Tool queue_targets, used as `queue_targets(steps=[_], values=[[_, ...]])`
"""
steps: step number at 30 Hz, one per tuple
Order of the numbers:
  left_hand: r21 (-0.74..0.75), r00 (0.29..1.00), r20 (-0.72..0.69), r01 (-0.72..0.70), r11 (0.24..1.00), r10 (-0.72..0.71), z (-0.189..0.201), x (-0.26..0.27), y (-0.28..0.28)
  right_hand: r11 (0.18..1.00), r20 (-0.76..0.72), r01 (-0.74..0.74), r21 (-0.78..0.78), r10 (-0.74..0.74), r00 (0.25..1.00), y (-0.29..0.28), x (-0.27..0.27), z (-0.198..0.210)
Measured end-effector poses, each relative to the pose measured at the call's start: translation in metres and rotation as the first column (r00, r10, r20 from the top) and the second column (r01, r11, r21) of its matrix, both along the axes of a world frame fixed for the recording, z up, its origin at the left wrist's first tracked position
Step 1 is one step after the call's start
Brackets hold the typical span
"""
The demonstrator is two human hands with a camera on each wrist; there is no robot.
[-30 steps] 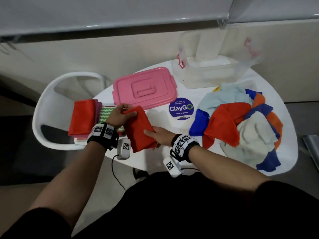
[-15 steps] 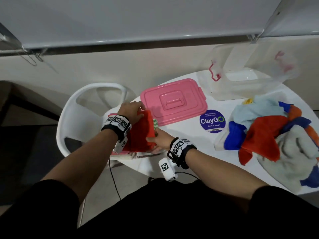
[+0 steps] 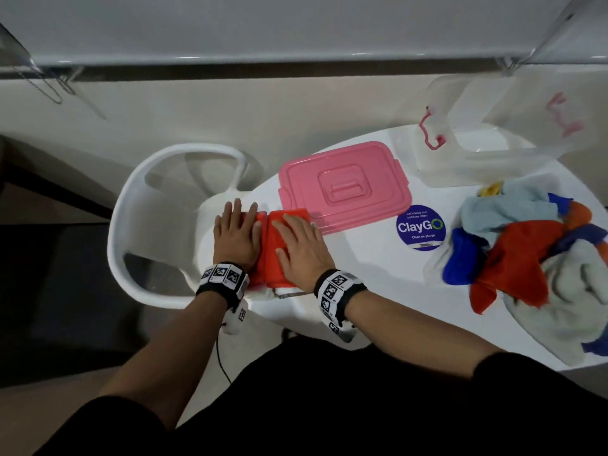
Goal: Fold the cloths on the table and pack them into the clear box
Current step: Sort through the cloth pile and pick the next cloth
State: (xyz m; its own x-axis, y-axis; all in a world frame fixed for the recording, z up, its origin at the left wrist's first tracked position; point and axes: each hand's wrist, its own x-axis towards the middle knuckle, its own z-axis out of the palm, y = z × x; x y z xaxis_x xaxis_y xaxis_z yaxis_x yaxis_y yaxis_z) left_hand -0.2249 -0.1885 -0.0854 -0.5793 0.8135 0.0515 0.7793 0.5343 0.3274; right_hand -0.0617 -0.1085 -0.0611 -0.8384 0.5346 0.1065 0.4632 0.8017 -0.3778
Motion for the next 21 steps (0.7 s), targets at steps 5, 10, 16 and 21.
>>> queue_targets(steps=[5,10,16,21], values=[[-0.062,0.999,0.01,-0.032,0.998,0.033,-0.005,0.0,0.001,0.994,0.231,-0.107,0.0,0.104,0.967,-0.011,0.001,-0.044],[-0.069,1.0,0.008,-0.03,0.997,0.03,-0.009,-0.002,0.003,0.984,0.266,-0.179,0.023,0.167,0.95,0.0,0.005,-0.049],[-0.065,0.999,0.008,-0.038,0.997,0.038,-0.009,0.0,0.007,0.982,0.282,-0.188,-0.007,0.182,0.942,0.001,0.003,-0.046],[-0.083,0.999,0.021,-0.028,0.996,0.03,-0.002,-0.003,0.009,0.987,0.211,-0.155,-0.043,0.16,0.964,0.0,0.001,-0.033]])
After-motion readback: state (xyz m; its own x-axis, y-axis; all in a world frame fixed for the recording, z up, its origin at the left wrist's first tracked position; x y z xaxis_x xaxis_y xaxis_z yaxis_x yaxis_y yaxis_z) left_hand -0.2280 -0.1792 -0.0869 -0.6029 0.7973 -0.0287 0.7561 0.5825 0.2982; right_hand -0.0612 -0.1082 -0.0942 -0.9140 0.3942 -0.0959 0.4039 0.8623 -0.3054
